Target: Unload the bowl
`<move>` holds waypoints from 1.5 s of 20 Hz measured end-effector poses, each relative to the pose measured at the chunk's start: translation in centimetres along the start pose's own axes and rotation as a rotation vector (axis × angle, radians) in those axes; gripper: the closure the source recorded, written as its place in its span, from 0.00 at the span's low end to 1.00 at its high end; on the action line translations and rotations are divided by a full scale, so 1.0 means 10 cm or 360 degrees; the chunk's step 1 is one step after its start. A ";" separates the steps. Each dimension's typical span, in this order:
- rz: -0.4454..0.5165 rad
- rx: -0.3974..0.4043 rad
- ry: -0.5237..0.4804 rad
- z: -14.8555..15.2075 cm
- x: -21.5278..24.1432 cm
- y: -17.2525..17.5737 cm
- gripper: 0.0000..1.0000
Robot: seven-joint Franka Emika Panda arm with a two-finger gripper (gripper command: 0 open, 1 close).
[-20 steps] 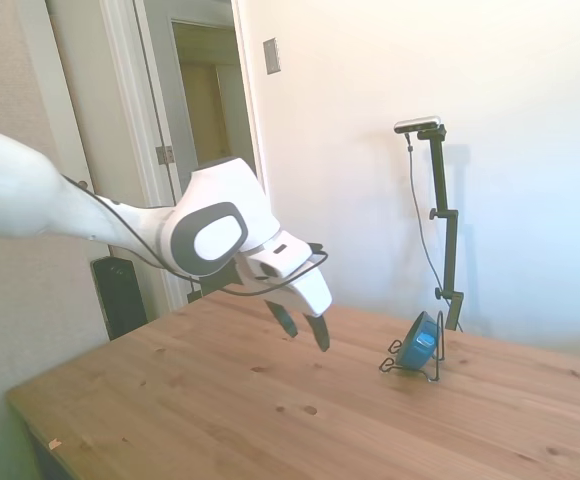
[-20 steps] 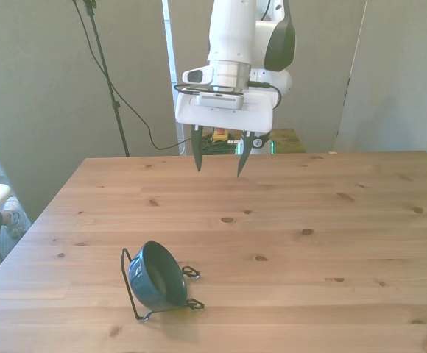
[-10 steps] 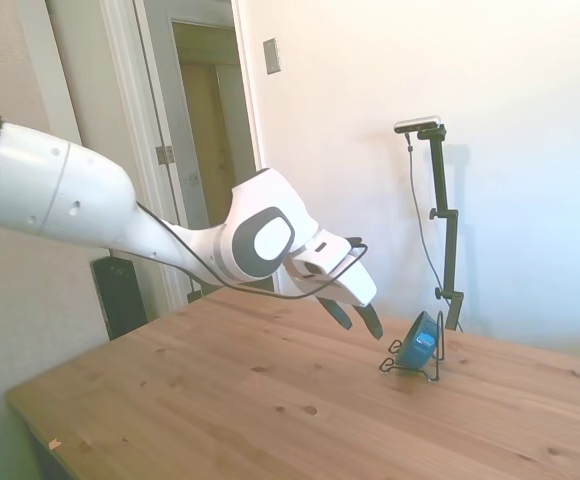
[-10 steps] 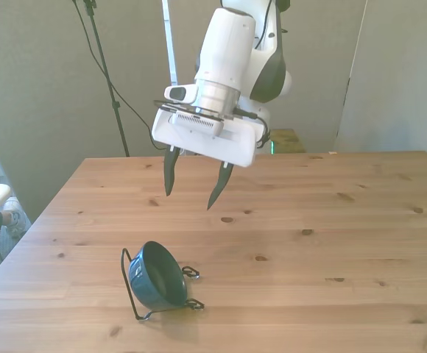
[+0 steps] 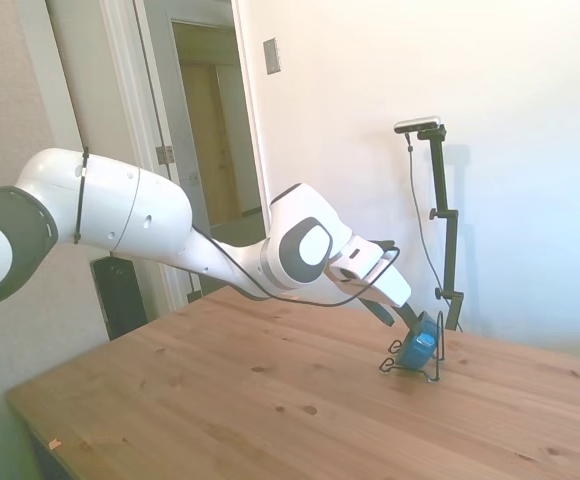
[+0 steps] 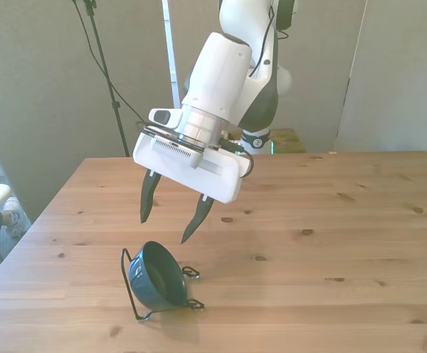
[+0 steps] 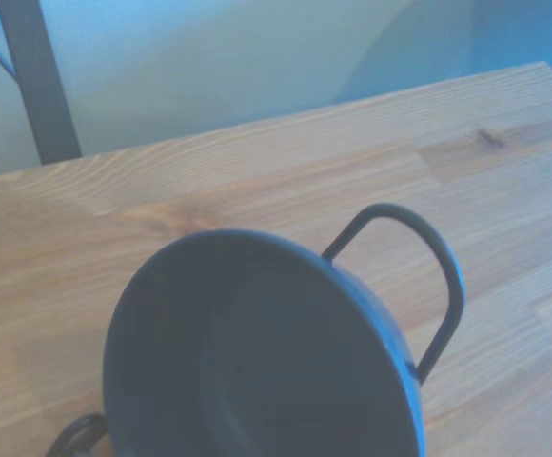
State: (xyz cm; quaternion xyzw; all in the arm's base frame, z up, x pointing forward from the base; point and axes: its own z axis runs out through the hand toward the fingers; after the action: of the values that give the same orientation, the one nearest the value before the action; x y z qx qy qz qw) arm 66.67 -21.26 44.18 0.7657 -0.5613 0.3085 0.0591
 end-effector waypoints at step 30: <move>0.0001 -0.0158 0.0069 0.36 0.01 -0.26 1.00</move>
State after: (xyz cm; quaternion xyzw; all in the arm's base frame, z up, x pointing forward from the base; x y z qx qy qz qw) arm 70.44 -21.95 42.03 0.7547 -0.5749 0.2967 0.1091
